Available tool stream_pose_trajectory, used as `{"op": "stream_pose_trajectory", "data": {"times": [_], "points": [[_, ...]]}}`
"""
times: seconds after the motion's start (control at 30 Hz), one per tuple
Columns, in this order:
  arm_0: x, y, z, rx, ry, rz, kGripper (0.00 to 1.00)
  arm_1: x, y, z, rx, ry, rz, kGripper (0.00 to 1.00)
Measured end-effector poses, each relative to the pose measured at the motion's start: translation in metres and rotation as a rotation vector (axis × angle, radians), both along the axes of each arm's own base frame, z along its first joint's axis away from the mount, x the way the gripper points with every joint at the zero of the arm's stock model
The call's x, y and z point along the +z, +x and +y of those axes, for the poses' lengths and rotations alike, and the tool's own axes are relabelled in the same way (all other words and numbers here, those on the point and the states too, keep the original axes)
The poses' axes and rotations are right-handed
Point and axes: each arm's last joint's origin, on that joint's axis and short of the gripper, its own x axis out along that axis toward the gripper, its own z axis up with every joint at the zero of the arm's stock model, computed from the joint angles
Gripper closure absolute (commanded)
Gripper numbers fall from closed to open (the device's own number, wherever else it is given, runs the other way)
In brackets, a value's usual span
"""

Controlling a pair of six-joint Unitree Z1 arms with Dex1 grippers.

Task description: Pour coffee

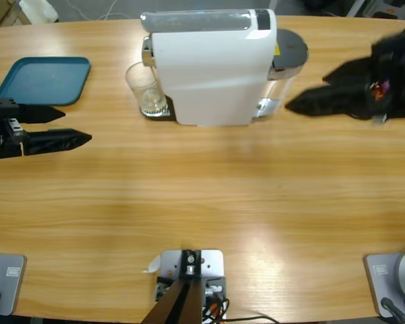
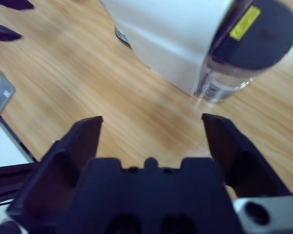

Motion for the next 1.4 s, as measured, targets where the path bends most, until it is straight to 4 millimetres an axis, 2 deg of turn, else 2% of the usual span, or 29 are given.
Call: {"op": "stream_pose_trajectory", "data": {"times": [0.07, 0.2, 0.27, 0.67, 0.8, 0.93, 1.03, 1.13, 1.4], "points": [[0.003, -0.004, 0.002, -0.005, -0.009, -0.014, 0.0, -0.007, -0.001, -0.003, 0.003, -0.031, -0.028, 0.0], [0.002, -0.013, 0.005, -0.022, -0.004, -0.006, 0.0, -0.034, -0.005, -0.01, 0.01, -0.136, -0.03, 0.0], [-0.001, -0.022, 0.005, -0.053, -0.002, -0.003, 0.0, -0.039, -0.007, -0.014, 0.004, -0.155, -0.038, 0.0], [-0.011, -0.033, 0.012, -0.037, 0.028, -0.026, 0.0, -0.021, -0.018, -0.024, -0.011, -0.058, -0.164, 0.023], [-0.006, -0.023, 0.01, 0.024, 0.034, -0.131, 0.0, -0.017, -0.025, -0.029, -0.007, -0.043, -0.178, 0.023], [-0.007, -0.001, -0.002, 0.029, 0.063, -0.147, 0.0, -0.016, -0.031, -0.036, -0.004, -0.051, -0.171, 0.023], [0.0, 0.009, -0.008, 0.021, 0.059, -0.177, 0.0, -0.017, -0.033, -0.037, -0.002, -0.06, -0.162, 0.023], [0.009, 0.014, -0.012, 0.005, 0.058, -0.219, 0.0, -0.017, -0.033, -0.037, -0.002, -0.062, -0.16, 0.023], [0.009, 0.015, -0.013, -0.002, 0.057, -0.219, 0.0, -0.015, -0.029, -0.034, -0.003, -0.064, -0.16, 0.021]]}}
